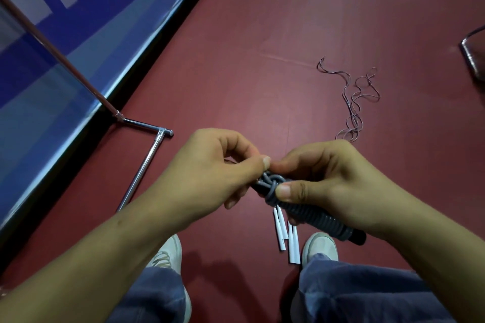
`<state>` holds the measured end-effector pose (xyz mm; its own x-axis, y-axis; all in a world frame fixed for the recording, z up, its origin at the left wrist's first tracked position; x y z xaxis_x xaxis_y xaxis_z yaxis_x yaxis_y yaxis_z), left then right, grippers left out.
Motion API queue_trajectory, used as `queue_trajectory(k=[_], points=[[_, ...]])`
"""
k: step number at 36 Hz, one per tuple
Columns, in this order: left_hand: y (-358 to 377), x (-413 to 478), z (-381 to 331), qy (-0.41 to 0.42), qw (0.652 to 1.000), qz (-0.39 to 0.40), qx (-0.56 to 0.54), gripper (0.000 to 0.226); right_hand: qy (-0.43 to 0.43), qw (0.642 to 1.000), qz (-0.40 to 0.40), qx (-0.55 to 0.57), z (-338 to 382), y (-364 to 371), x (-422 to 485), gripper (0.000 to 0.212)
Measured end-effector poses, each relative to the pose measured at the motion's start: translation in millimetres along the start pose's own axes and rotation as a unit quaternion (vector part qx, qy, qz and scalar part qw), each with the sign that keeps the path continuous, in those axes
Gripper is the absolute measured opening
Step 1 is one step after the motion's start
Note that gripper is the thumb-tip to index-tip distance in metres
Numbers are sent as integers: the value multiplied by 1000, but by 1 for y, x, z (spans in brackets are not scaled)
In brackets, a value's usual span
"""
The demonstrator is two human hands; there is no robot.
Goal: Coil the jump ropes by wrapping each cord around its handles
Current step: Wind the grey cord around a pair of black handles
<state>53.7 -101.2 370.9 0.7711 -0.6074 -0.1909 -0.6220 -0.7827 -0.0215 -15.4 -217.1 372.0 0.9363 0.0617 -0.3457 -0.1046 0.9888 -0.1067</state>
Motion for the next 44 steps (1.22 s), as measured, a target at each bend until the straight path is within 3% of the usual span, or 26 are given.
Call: queue_trajectory(k=[8,11,20,29,35,40,44], points=[[-10,-4,6,-35,995,-44,-80,10,-37,994,-94,-34,11,-18,2,26],[-13,-3,7,-34,997,-54,-42,7,-44,992,-106,-51,12,-18,3,28],[-14,2,6,-41,996,-67,40,8,-52,982,-105,-148,7,-10,1,31],[-11,7,10,-29,995,-83,-54,5,-98,975,-126,-154,18,-17,4,33],[-4,10,15,-37,995,-75,-60,7,-101,968,-135,-186,14,-20,7,28],[6,12,8,-12,994,-67,81,20,-88,977,-109,-162,14,-22,5,18],[14,16,2,-27,984,-58,166,17,-82,976,-98,-176,9,-21,5,27]])
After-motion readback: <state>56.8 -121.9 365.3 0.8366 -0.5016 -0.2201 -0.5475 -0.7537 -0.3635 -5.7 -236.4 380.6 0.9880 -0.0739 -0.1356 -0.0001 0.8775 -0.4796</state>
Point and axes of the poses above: each hand's wrist, its own x-axis towards the middle knuckle, its own y-axis out of the palm, z = x × y, the point moved 10 cm from there along x, towards the middle knuckle, and after that the axes turned 7 degrees about -x, right-handed, at the moved point
